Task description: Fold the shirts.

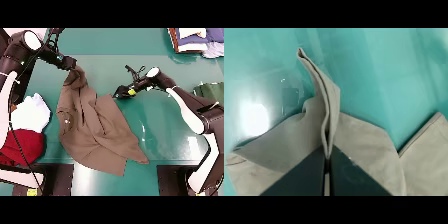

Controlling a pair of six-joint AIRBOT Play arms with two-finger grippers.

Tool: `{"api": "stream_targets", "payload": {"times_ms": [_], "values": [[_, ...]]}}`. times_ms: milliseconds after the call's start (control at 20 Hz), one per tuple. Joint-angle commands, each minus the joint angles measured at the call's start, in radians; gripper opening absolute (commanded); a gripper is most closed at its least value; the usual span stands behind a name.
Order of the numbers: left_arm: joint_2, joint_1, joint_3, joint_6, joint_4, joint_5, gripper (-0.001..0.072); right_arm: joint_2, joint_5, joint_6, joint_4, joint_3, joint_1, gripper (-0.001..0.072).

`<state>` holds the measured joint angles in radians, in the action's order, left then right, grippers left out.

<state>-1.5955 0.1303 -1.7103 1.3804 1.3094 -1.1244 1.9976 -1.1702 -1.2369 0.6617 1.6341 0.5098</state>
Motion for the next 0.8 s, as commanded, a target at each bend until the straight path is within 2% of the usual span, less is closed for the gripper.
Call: {"api": "stream_targets", "payload": {"times_ms": [0, 100, 250, 300, 400, 500, 600, 750], "values": [[0.001, 0.000, 0.000, 0.000, -0.012, 0.009, 0.0026, 0.009, 0.094, 0.001, 0.014, -0.001, 0.066, 0.0448], [0.001, 0.000, 0.000, 0.000, -0.026, 0.009, 0.0026, 0.009, 0.137, 0.001, 0.018, -0.001, 0.096, 0.0438], [0.001, 0.000, 0.000, 0.000, -0.035, 0.005, 0.0026, 0.009, 0.177, 0.013, 0.021, 0.000, 0.117, 0.0052], [0.001, 0.000, 0.000, 0.000, -0.034, 0.002, 0.0026, 0.008, 0.175, 0.016, 0.030, 0.007, 0.112, 0.0014], [0.009, 0.000, -0.001, -0.013, -0.023, 0.001, 0.0026, 0.003, 0.117, -0.001, 0.127, 0.072, 0.074, 0.0013], [0.016, 0.000, -0.024, -0.053, -0.010, 0.002, 0.0025, -0.027, 0.069, -0.086, 0.280, 0.151, 0.005, 0.0012], [0.016, 0.000, -0.053, -0.054, -0.006, 0.022, 0.0025, -0.076, 0.034, -0.145, 0.418, 0.222, -0.086, 0.0012], [0.014, 0.000, -0.061, -0.073, -0.009, 0.087, 0.0025, -0.140, 0.009, -0.187, 0.491, 0.284, -0.234, 0.0012]]}}
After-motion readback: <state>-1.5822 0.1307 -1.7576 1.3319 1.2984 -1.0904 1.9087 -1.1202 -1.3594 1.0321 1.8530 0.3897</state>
